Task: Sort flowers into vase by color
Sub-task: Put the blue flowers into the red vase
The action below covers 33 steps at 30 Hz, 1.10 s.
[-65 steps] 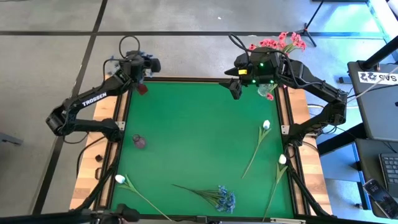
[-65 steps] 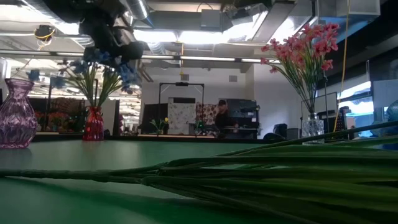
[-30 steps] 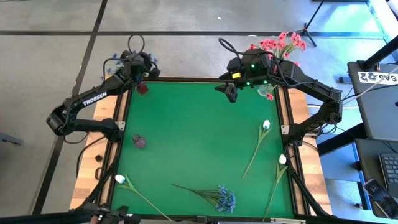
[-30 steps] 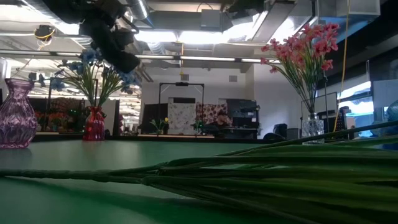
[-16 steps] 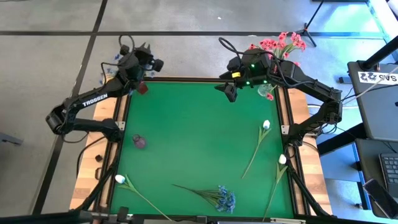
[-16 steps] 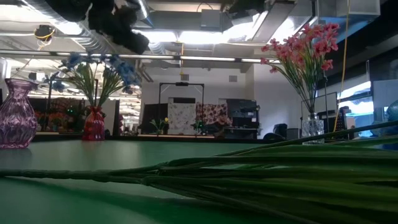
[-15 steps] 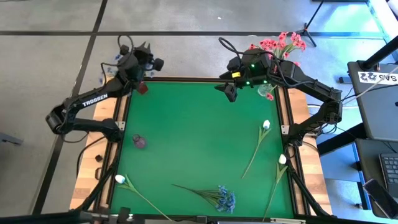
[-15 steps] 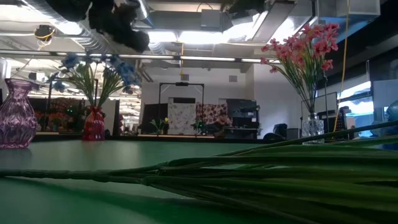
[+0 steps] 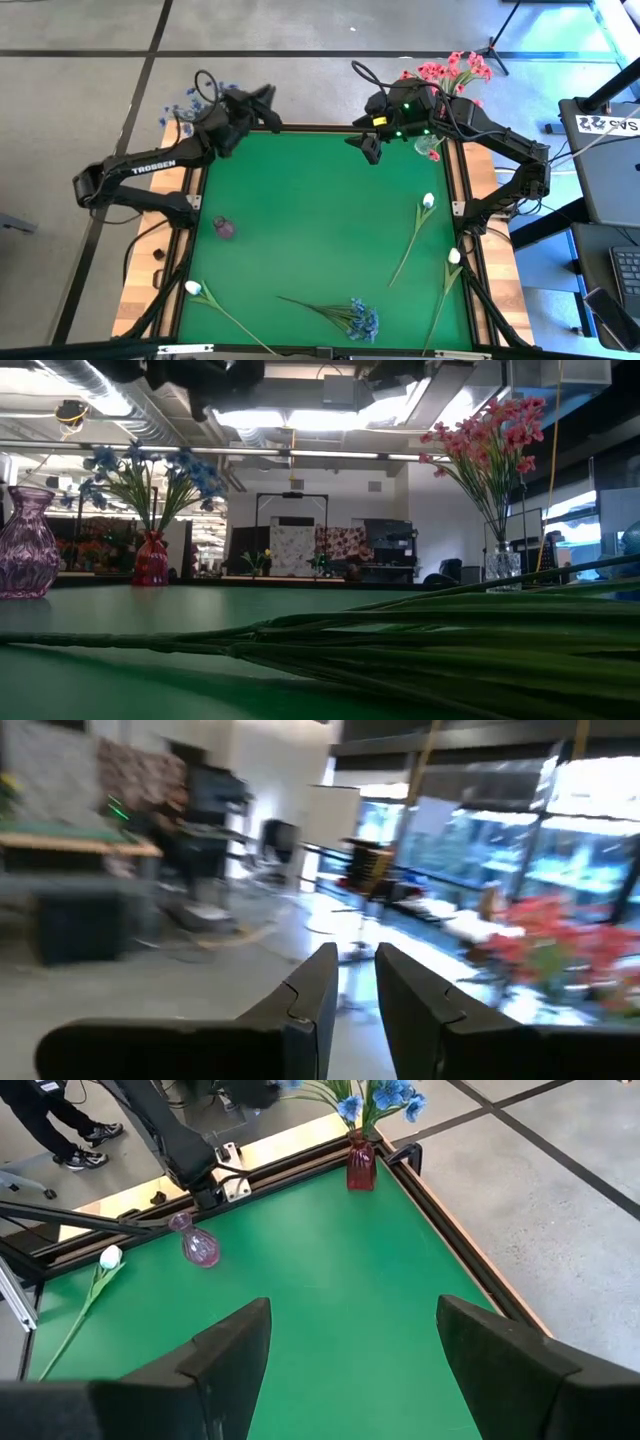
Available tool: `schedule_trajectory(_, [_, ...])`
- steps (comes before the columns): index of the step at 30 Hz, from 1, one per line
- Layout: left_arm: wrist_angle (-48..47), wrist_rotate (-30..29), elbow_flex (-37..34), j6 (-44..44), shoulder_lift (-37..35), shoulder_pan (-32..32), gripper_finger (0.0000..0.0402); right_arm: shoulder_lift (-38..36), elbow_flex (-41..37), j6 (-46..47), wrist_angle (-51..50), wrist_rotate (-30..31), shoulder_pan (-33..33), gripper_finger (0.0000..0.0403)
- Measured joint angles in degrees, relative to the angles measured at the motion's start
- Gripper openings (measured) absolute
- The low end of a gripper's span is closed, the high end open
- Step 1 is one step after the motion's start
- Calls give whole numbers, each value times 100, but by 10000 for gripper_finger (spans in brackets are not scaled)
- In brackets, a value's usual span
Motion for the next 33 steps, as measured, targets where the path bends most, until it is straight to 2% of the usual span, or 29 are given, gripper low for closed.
schedule_trajectory(8, [-2, 89, 0, -481, 0, -1541, 97, -4, 0, -83, 224, -112, 19, 285])
schedule_trajectory(14, [-44, 1466, 0, -789, 0, -2573, 117, -7, 0, -253, 51, -47, 439, 285])
schedule_trajectory(17, [-44, 1832, 0, -805, 0, -3064, 119, -7, 0, -304, -217, 220, 806, 285])
schedule_trajectory(21, [-44, 1874, 0, -1002, 0, -3652, 115, -9, 0, -302, -715, 767, 1362, 285])
schedule_trajectory(26, [-39, 1847, 0, -1598, 0, -4206, 108, 64, -4, -48, -1299, 1132, 2118, 285])
schedule_trajectory(33, [314, 910, 2, -1906, 133, -5147, 101, 142, -3, 1411, -2172, 1873, 3468, 285])
